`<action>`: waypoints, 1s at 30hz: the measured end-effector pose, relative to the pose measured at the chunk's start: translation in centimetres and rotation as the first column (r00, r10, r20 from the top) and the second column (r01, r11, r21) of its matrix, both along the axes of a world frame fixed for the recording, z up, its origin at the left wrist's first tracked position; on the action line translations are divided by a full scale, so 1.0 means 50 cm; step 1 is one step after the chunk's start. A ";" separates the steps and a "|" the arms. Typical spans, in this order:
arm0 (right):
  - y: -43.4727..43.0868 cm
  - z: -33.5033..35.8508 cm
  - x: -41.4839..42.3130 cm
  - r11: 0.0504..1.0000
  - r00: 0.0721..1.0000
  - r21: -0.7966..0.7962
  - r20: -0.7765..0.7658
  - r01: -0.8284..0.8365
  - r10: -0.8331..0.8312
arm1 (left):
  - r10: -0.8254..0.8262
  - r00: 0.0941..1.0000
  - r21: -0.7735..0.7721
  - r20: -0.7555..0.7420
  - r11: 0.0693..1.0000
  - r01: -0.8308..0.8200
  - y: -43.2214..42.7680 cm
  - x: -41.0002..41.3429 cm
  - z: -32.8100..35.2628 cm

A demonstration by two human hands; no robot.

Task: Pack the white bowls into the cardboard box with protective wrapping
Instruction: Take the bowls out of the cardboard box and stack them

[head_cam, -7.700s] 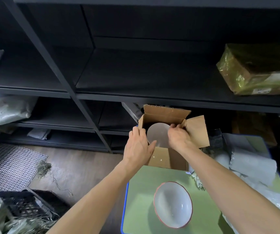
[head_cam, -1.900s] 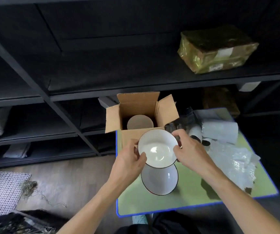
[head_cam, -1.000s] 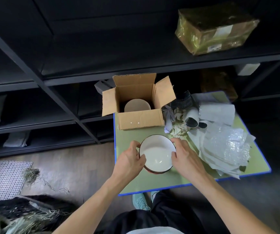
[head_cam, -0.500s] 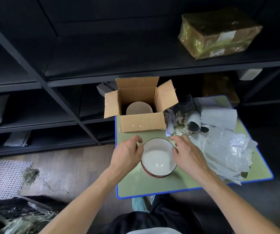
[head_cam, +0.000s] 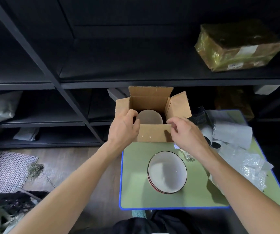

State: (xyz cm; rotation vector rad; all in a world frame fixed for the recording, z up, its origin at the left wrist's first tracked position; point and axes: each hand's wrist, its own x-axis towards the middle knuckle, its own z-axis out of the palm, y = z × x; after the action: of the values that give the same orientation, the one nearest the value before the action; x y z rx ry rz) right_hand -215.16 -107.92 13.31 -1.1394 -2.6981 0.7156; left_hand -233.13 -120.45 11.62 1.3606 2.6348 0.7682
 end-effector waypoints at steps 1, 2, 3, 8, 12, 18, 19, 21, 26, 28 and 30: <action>0.007 0.002 -0.015 1.000 1.000 0.009 0.003 -0.010 0.010 | 0.004 1.000 -0.016 -0.013 1.000 -0.004 0.007 -0.009 -0.001; 0.015 0.001 -0.031 1.000 1.000 0.016 0.005 -0.018 0.018 | 0.006 1.000 -0.036 -0.025 0.999 -0.007 0.014 -0.017 -0.004; 0.023 -0.001 -0.046 0.999 0.999 0.020 0.004 -0.032 0.031 | 0.010 0.999 -0.058 -0.034 0.998 -0.012 0.021 -0.024 -0.007; 0.071 -0.022 -0.126 0.996 0.986 -0.013 0.139 -0.091 0.092 | 0.067 0.997 -0.144 -0.029 0.987 -0.071 0.052 -0.044 -0.029; 0.096 -0.040 -0.184 0.992 0.933 -0.064 0.337 -0.109 0.124 | 0.081 0.994 -0.206 -0.070 0.974 -0.094 0.060 -0.038 -0.060; 0.112 -0.071 -0.235 0.982 0.836 -0.151 0.520 -0.112 0.176 | 0.128 0.988 -0.197 -0.090 0.970 -0.144 0.047 -0.025 -0.096; 0.112 -0.075 -0.242 0.981 0.819 -0.158 0.545 -0.108 0.178 | 0.133 0.988 -0.186 -0.077 0.972 -0.145 0.047 -0.025 -0.098; 0.114 -0.089 -0.255 0.982 0.795 -0.167 0.583 -0.088 0.170 | 0.147 0.988 -0.163 -0.053 0.975 -0.154 0.047 -0.022 -0.100; 0.108 -0.124 -0.271 0.991 0.756 -0.131 0.645 -0.035 0.112 | 0.150 0.987 -0.155 -0.064 0.975 -0.158 0.048 -0.015 -0.106; 0.105 -0.129 -0.272 0.994 0.746 -0.109 0.662 -0.001 0.073 | 0.141 0.986 -0.167 -0.092 0.974 -0.155 0.048 -0.015 -0.108; 0.106 -0.133 -0.272 0.995 0.752 -0.097 0.657 0.015 0.053 | 0.134 0.985 -0.173 -0.108 0.973 -0.151 0.049 -0.016 -0.110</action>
State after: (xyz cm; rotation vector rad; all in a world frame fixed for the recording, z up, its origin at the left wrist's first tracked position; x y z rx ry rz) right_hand -228.76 -102.63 6.65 -1.6546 -3.2698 0.5099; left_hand -233.95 -118.01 6.12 1.2009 2.8207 0.4726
